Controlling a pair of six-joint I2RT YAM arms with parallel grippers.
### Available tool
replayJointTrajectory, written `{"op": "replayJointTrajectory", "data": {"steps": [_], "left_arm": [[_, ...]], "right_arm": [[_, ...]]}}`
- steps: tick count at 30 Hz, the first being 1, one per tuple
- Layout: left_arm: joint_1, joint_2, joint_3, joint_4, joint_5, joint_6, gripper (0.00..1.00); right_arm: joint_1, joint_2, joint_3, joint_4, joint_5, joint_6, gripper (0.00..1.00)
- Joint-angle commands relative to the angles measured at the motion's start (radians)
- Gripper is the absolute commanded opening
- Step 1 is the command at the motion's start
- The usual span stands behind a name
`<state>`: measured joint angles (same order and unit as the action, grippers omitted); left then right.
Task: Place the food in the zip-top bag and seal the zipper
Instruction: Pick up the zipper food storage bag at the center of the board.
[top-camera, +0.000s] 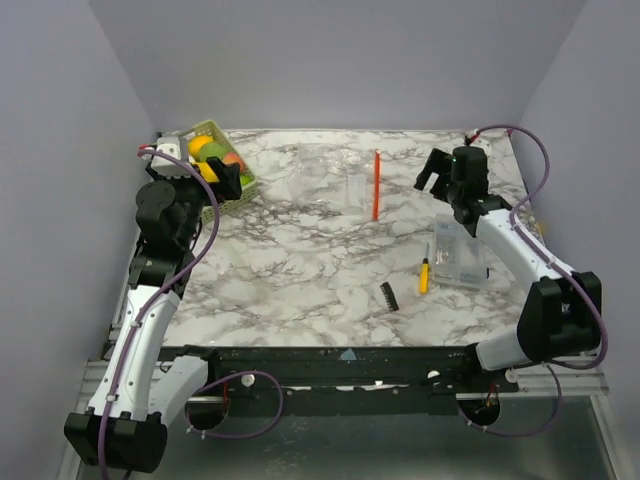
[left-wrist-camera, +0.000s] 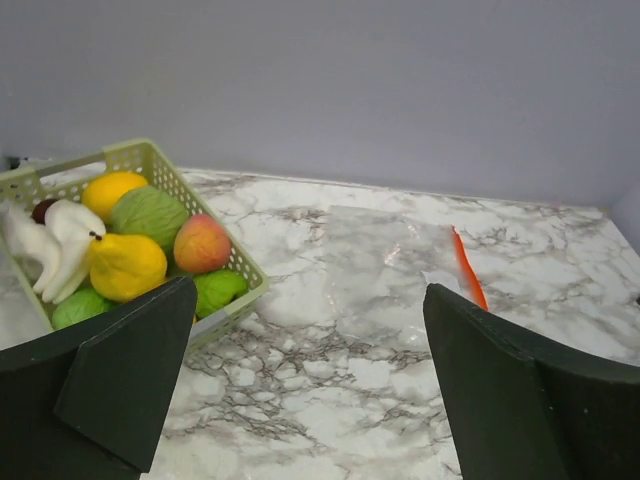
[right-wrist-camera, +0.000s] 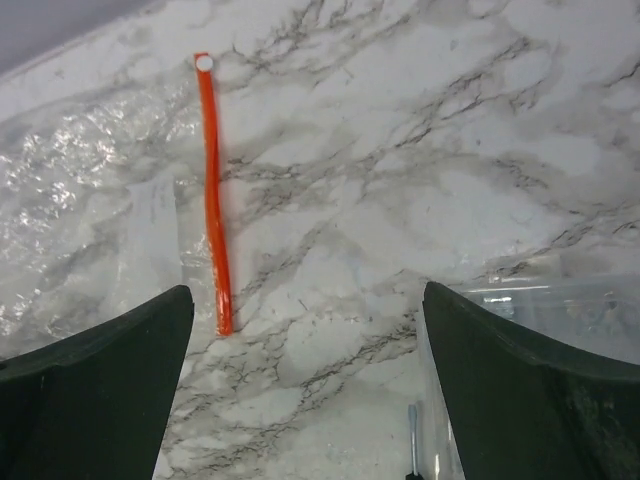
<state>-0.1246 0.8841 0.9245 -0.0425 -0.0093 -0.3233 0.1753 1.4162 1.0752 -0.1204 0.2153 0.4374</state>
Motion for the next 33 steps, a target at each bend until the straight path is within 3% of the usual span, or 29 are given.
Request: {"op": "replayJointTrajectory", "data": {"steps": [1, 7, 15, 24, 33], "left_arm": [[-0.009, 0.02, 0.039, -0.029, 0.177, 0.093, 0.99], [-0.041, 0.028, 0.036, -0.043, 0.181, 0.149, 0.99], [-0.081, 0.063, 0.052, -0.076, 0.219, 0.162, 0.99], [-0.089, 0.07, 0.055, -0.083, 0.247, 0.151, 0.99], [-0.092, 0.085, 0.053, -0.075, 0.282, 0.13, 0.99]], "right_arm": [[0.03, 0.056, 0.03, -0.002, -0.038, 0.013, 1.0], [0.029, 0.284, 0.173, 0.058, -0.204, 0.084, 1.0], [0.029, 0.526, 0.246, 0.291, -0.453, 0.204, 1.0], [0.024, 0.681, 0.333, 0.354, -0.548, 0.29, 0.72], [-0.025, 0.738, 0.306, 0.454, -0.627, 0.325, 0.62]]}}
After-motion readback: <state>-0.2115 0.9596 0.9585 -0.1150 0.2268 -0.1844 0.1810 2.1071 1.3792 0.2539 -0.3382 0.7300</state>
